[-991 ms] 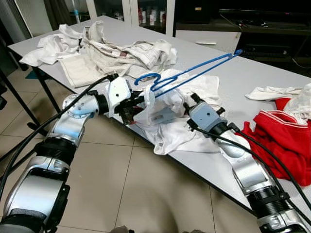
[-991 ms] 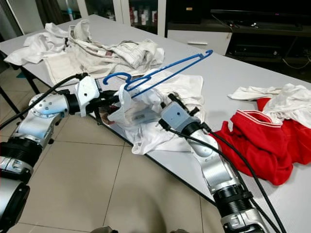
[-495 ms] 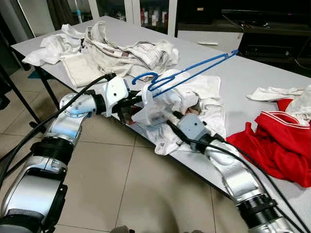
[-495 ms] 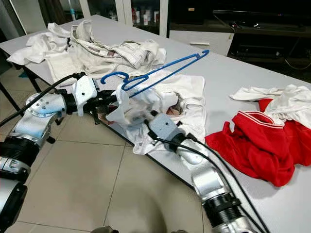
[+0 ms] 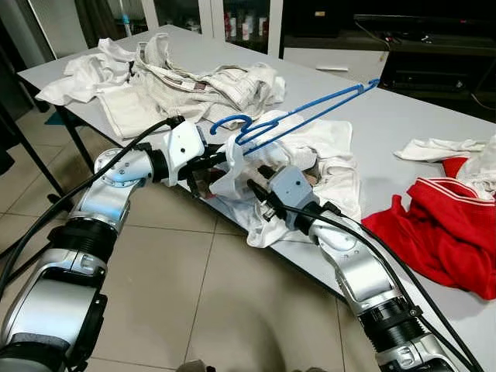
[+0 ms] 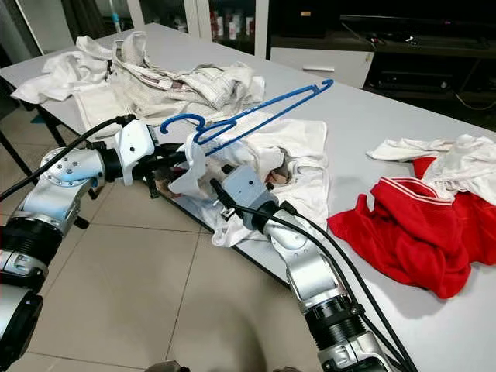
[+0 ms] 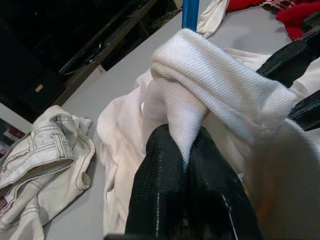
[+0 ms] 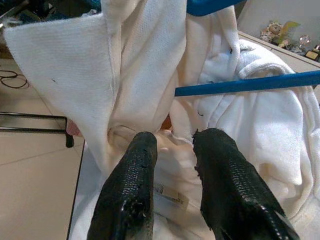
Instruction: Hang hanger
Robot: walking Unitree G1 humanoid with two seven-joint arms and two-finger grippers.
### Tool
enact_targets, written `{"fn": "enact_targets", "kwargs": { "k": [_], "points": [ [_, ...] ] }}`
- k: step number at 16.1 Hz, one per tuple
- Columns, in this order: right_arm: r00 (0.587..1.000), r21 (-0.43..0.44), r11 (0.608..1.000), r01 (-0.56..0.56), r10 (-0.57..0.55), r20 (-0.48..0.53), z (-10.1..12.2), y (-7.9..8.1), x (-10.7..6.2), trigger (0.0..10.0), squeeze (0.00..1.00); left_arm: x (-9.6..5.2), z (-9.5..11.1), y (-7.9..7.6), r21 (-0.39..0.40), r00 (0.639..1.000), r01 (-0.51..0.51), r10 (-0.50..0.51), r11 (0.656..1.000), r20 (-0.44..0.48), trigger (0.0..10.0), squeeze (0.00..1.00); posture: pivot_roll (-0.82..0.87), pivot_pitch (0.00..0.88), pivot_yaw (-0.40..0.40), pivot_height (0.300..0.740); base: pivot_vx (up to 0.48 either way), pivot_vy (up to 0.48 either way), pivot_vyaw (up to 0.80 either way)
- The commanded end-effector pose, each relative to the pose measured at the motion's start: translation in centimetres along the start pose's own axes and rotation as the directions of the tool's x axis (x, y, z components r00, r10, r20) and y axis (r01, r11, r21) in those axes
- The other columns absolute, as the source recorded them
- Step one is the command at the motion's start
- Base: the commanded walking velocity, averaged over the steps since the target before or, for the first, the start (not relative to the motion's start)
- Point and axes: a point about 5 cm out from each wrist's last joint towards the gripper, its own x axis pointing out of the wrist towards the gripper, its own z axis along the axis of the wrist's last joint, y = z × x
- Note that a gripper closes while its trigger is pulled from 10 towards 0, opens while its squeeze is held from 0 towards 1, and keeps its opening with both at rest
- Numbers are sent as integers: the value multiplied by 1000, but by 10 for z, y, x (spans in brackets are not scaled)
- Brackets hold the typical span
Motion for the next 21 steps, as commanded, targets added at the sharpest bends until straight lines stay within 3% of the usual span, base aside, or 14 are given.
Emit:
{"fn": "enact_targets", "kwargs": {
  "k": [1, 2, 3, 4, 13, 15, 16, 18, 21],
  "points": [
    [1000, 29, 1000, -6, 6, 0, 1, 0, 3, 8471, 0, -2, 7, 5, 31, 1000, -9, 9, 999, 16, 0, 0, 27, 0, 54, 723, 0, 0, 0],
    [1000, 44, 999, -9, 9, 4, 2, 1, 4, 3961, 0, -1, 7, 5, 31, 1000, -9, 9, 999, 17, 0, 0, 27, 0, 54, 723, 0, 0, 0],
    [1000, 51, 999, -14, 14, 8, 3, 2, 4, 2471, 0, -1, 7, 5, 31, 1000, -9, 8, 999, 17, 0, 0, 25, 0, 55, 723, 0, 0, 0],
    [1000, 62, 998, -24, 23, 15, 3, 3, 5, 0, 0, -1, 7, 5, 31, 1000, -7, 6, 999, 18, 0, 0, 25, 0, 55, 723, 0, 0, 0],
    [1000, 53, 999, 11, -11, 2, -3, -3, 2, 0, 0, 0, 6, 4, 31, 1000, -8, 8, 999, 15, 0, 0, 23, 0, 51, 723, 0, 0, 0],
    [996, -38, 997, 68, -70, -55, -12, -10, 2, 0, 0, 0, 7, 3, 31, 1000, -9, 8, 999, 20, 0, 0, 22, 0, 51, 723, 0, 0, 0],
    [992, -55, 994, 91, -95, -84, -17, -13, 2, 1961, 0, 1, 8, 3, 32, 1000, -9, 8, 999, 22, 0, 0, 22, 0, 52, 723, 0, 0, 0],
    [994, -45, 998, 48, -52, -96, -19, -7, 2, 10000, 0, 1, 9, 4, 34, 1000, -8, 7, 999, 26, 0, 0, 22, 0, 53, 723, 0, 0, 0],
    [997, -14, 998, 54, -54, -58, -12, -5, 5, 10000, 0, 0, 10, 5, 37, 1000, -12, 11, 999, 29, 0, 0, 26, 0, 52, 723, 0, 0, 0]
  ]
}}
